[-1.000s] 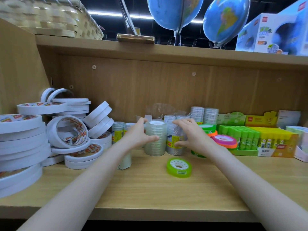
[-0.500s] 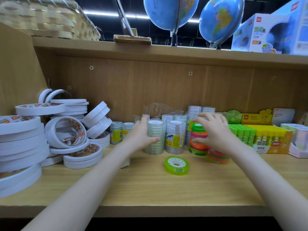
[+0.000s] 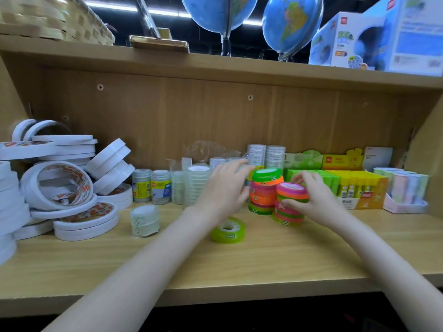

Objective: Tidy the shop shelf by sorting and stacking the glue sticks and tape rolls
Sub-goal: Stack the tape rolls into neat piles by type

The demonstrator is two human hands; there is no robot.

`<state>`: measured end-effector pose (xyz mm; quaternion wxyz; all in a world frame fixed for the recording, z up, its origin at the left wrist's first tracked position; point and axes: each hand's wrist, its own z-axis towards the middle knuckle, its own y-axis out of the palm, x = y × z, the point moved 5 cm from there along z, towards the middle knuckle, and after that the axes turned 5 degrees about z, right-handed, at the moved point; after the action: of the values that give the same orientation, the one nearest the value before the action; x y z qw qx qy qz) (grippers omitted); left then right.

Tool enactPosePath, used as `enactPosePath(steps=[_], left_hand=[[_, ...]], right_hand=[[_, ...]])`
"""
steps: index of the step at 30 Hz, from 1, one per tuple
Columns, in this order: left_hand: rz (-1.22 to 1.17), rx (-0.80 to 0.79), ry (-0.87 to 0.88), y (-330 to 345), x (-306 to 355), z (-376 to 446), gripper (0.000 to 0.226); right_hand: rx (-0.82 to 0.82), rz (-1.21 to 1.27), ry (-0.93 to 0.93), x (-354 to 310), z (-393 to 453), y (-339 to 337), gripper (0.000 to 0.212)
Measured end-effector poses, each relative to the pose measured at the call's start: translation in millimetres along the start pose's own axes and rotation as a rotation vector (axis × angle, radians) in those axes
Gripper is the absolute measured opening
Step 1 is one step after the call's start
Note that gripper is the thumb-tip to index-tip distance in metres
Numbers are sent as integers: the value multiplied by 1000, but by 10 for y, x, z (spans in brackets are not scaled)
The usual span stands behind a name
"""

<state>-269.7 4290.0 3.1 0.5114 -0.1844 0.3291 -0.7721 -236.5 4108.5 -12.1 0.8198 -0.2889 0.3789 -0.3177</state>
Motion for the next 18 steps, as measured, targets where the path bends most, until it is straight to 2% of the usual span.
enactPosePath(steps=[3,5,13,18], left_hand=[[93,-43,53,139,165,101,53],[168,-109,49,214,193,204,54],[255,-472,14,268,201,712,43],[348,-576,56,318,184,795,44]], right_hand=[[-149,-73,-32,53,-61,71,71],[-149,-118,-45,83,-69,57,78],[-120,-139,-20,197,-8,-25,73],[-101,-129,-77,175,-4,22,71]])
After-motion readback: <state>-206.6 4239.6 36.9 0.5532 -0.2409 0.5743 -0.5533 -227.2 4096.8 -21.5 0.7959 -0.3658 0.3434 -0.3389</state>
